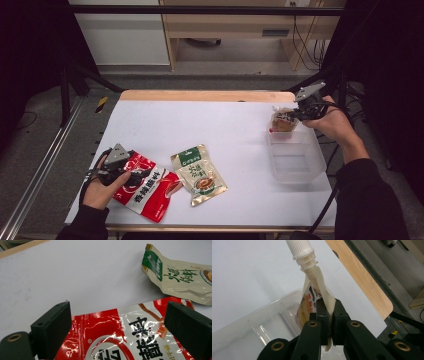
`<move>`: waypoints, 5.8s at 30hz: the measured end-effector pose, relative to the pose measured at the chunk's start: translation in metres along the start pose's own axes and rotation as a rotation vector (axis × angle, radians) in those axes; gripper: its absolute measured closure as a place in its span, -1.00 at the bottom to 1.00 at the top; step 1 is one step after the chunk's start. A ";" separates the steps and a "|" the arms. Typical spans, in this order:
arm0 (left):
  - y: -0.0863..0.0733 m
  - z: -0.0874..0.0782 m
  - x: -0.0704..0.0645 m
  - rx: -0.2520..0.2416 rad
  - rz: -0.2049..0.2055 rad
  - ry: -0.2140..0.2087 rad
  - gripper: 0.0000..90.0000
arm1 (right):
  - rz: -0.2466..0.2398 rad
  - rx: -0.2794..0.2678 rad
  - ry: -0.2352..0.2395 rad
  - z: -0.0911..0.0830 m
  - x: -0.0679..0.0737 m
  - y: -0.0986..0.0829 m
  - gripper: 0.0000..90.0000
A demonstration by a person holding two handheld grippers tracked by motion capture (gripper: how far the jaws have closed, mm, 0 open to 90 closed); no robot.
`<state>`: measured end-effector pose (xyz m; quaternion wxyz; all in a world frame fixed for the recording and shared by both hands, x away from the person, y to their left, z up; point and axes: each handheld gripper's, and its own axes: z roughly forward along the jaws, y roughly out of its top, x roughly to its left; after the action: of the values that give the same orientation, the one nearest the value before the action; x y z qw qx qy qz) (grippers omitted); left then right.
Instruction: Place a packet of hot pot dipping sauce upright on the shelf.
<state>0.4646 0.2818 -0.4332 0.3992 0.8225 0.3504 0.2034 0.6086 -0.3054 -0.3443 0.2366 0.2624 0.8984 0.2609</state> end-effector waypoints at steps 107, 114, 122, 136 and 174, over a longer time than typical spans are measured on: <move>0.054 0.064 -0.039 0.140 0.165 -0.113 -0.63 | 0.237 -0.238 -0.052 0.053 0.260 0.044 -0.35; 0.049 0.077 -0.043 0.175 0.153 -0.127 -0.59 | 0.231 -0.222 -0.059 0.059 0.262 0.040 -0.34; 0.047 0.091 -0.047 0.224 0.121 -0.157 -0.31 | 0.219 -0.205 -0.065 0.062 0.262 0.037 -0.34; 0.052 0.083 -0.053 0.194 0.092 -0.205 0.75 | 0.213 -0.206 -0.058 0.062 0.262 0.038 -0.34; 0.143 0.023 -0.093 0.096 0.391 -0.424 1.00 | -0.178 -0.048 0.121 -0.015 0.227 0.104 -0.13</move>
<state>0.4754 0.1386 -0.3374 0.3775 0.9165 0.1032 0.0830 0.4660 -0.0998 -0.3367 0.2105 0.1598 0.9242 0.2757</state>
